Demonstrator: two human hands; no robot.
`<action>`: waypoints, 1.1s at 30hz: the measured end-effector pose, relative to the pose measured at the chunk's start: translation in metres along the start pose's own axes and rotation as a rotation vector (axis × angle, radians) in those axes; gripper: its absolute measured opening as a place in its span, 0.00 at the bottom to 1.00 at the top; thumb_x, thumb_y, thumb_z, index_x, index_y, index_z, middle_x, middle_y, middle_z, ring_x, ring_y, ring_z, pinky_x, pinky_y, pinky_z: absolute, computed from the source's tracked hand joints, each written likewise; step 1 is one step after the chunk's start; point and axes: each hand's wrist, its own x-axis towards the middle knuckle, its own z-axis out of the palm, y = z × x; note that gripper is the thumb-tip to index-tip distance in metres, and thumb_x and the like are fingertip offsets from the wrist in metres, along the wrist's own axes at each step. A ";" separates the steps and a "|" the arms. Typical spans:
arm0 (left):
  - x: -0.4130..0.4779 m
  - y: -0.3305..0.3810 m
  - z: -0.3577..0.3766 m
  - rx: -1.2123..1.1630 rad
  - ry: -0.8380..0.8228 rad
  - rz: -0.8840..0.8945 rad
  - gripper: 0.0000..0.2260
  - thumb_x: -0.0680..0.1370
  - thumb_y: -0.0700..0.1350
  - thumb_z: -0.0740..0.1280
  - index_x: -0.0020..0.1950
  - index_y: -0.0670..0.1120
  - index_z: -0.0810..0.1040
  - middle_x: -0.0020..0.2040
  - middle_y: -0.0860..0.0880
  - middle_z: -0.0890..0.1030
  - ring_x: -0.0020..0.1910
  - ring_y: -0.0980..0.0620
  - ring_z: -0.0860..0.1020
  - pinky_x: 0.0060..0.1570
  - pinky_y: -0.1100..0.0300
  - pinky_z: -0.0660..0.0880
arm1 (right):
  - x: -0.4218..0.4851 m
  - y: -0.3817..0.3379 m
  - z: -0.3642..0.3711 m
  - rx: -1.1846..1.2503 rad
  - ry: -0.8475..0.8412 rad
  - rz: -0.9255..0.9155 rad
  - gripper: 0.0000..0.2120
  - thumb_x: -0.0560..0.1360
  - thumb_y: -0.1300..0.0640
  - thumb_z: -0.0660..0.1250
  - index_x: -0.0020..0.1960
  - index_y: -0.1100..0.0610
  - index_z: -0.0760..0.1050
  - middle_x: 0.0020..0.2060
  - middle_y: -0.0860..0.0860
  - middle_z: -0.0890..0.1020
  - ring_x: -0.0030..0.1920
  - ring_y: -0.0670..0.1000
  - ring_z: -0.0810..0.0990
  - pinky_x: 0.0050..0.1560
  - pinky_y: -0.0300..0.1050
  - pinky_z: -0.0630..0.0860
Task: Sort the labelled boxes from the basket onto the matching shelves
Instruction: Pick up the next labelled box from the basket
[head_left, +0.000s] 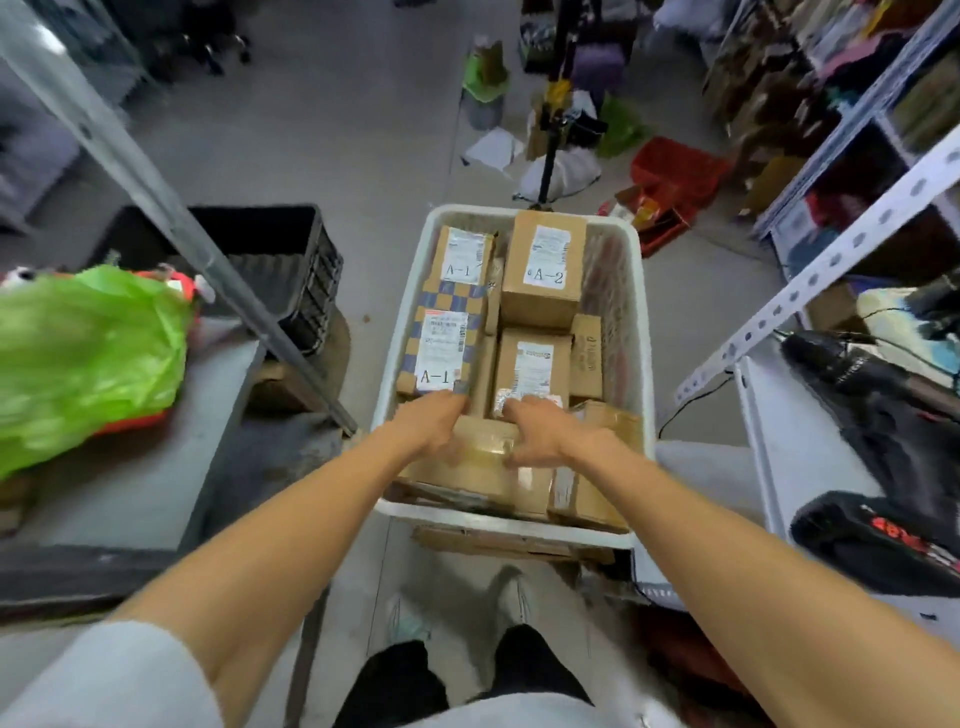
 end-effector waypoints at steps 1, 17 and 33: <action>0.001 -0.006 0.005 -0.028 0.022 -0.025 0.32 0.69 0.47 0.75 0.70 0.46 0.67 0.67 0.47 0.72 0.64 0.45 0.72 0.57 0.54 0.71 | 0.010 -0.001 0.002 -0.006 0.006 -0.018 0.30 0.71 0.49 0.72 0.67 0.58 0.66 0.62 0.57 0.71 0.62 0.58 0.71 0.55 0.51 0.72; -0.037 -0.041 0.083 -0.476 0.397 -0.251 0.26 0.71 0.44 0.72 0.67 0.43 0.71 0.64 0.45 0.74 0.62 0.46 0.74 0.60 0.50 0.73 | 0.075 -0.049 0.081 -0.155 0.224 -0.181 0.45 0.60 0.45 0.78 0.70 0.52 0.59 0.61 0.60 0.69 0.62 0.61 0.68 0.63 0.54 0.66; -0.030 -0.009 -0.043 -0.930 0.728 -0.302 0.32 0.70 0.55 0.75 0.67 0.43 0.68 0.63 0.45 0.72 0.62 0.47 0.72 0.59 0.57 0.69 | 0.010 -0.013 -0.057 0.454 0.363 -0.151 0.49 0.55 0.52 0.82 0.71 0.46 0.63 0.64 0.52 0.73 0.63 0.54 0.69 0.58 0.49 0.67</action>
